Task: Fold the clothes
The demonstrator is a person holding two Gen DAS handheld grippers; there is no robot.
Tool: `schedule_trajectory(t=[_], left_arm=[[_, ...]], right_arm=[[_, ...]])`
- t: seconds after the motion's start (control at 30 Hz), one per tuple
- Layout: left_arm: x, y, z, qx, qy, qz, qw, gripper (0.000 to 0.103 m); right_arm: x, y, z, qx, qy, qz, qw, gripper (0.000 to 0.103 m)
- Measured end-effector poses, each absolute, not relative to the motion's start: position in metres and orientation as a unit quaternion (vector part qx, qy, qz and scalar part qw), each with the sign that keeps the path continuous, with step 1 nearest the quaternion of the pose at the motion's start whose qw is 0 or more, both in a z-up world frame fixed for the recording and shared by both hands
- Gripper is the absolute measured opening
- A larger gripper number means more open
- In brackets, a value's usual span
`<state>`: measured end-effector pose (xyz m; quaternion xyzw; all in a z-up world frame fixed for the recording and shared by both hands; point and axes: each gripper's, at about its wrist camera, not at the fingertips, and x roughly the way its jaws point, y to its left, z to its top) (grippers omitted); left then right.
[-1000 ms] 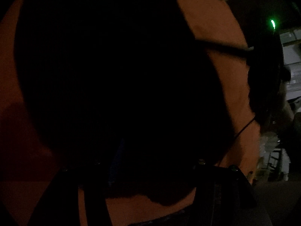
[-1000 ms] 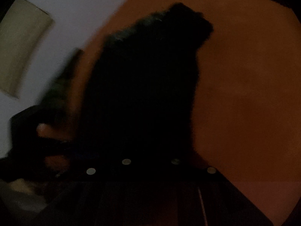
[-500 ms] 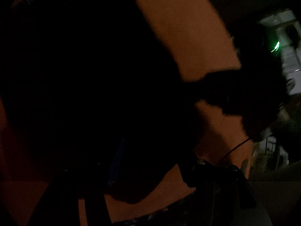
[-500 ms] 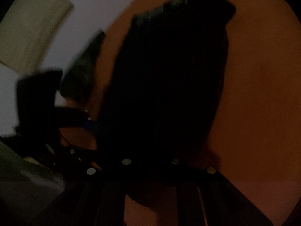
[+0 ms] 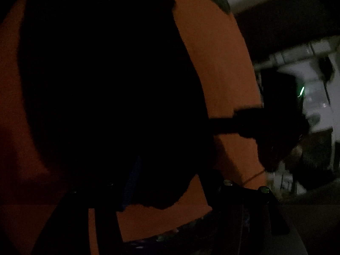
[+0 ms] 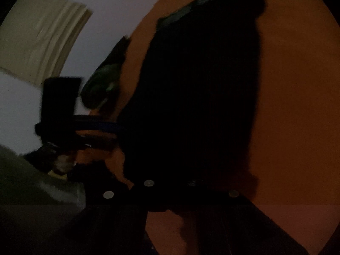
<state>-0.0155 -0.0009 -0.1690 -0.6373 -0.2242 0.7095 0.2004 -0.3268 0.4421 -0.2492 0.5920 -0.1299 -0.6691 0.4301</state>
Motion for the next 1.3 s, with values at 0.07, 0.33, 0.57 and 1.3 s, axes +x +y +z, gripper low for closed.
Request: schedule_trajectory(t=[0.07,0.33,0.57,1.3], left_arm=[[-0.007,0.021,-0.184,-0.648,-0.189,0.711,0.2,0.056],[0.01,0.045,-0.192,-0.639,-0.153,0.721,0.219,0.055],[0.015,0.015,-0.136,-0.58,-0.135,0.772,0.222,0.055],[0.103,0.014,-0.142,-0.37,0.412,0.813,0.181,0.059]], right_arm=[[-0.321,0.43,-0.259,0.61,-0.11,-0.656,0.43,0.004],[-0.315,0.441,-0.305,0.661,-0.098,-0.637,0.384,0.0],[-0.305,0.451,-0.278,0.608,-0.076,-0.669,0.422,0.001],[-0.163,0.504,-0.28,0.065,0.652,-0.65,0.384,0.047]])
